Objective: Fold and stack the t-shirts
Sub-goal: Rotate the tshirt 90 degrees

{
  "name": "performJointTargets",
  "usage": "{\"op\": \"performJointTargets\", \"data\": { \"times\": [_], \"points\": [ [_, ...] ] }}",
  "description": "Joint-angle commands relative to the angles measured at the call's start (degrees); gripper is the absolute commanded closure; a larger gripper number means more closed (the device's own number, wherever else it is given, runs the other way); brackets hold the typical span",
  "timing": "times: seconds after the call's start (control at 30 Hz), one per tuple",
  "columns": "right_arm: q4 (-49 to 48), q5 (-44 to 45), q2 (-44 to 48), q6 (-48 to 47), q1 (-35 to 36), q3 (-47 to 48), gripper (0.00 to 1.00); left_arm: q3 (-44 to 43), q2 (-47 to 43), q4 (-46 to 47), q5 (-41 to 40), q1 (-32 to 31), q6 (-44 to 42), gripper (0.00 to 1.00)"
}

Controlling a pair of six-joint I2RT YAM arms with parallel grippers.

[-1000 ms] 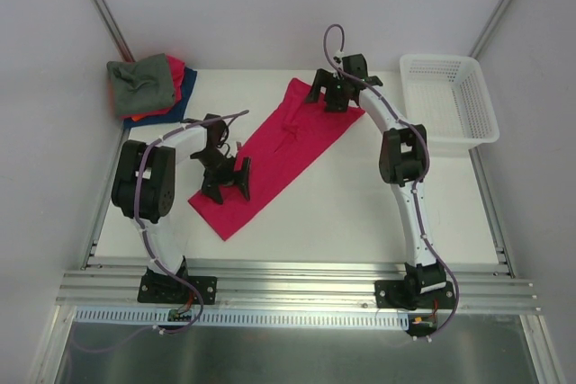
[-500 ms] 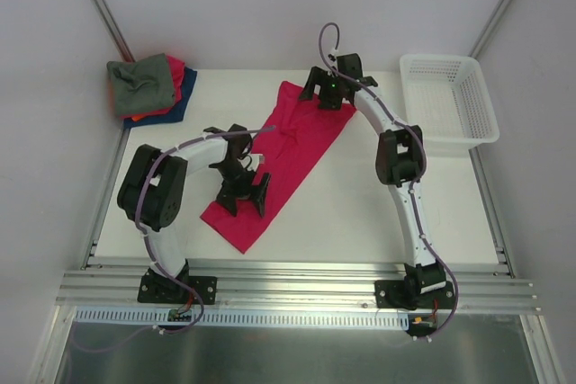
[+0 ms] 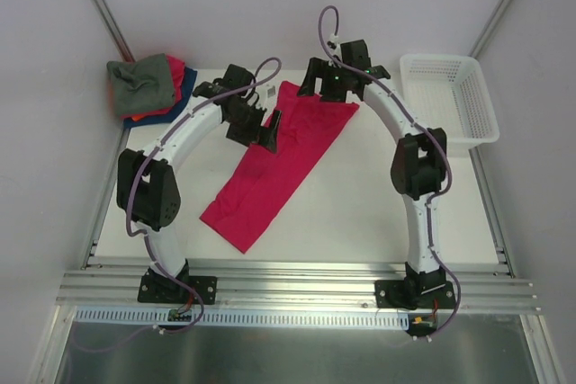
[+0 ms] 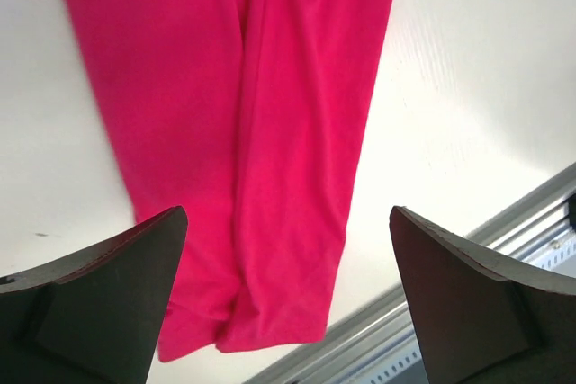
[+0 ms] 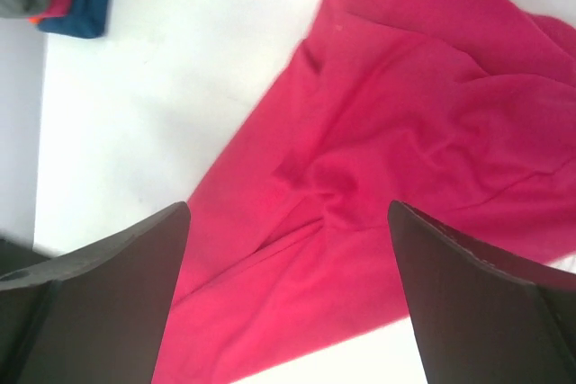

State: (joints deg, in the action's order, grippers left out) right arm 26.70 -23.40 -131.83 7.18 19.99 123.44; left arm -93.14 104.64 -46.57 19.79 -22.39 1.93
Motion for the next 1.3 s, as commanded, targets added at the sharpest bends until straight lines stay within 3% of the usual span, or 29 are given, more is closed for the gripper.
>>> {"op": "performJointTargets", "data": {
  "times": [0.0,0.23,0.4,1.13,1.27],
  "points": [
    [2.91,1.16,9.56,-2.96,0.58,-4.85,0.03,-5.19,2.39,-1.51,-0.9,3.57,-2.11,0.03],
    [5.38,3.09,11.95,-3.31,1.28,-14.26,0.02,-11.62,12.77,-1.68,4.47,10.87,1.67,0.04],
    [6.61,3.27,8.79,-4.1,1.28,-14.63,0.02,-13.29,18.22,-1.95,4.99,12.72,1.93,0.04],
    [5.12,2.74,-5.8,-1.73,-0.12,-3.47,0.02,-4.33,18.85,-3.27,7.1,14.83,1.93,0.05],
    [5.03,3.1,-7.56,-1.47,-0.48,-1.45,0.02,0.92,16.13,-3.79,9.21,14.83,2.37,0.05]
  ]
}}
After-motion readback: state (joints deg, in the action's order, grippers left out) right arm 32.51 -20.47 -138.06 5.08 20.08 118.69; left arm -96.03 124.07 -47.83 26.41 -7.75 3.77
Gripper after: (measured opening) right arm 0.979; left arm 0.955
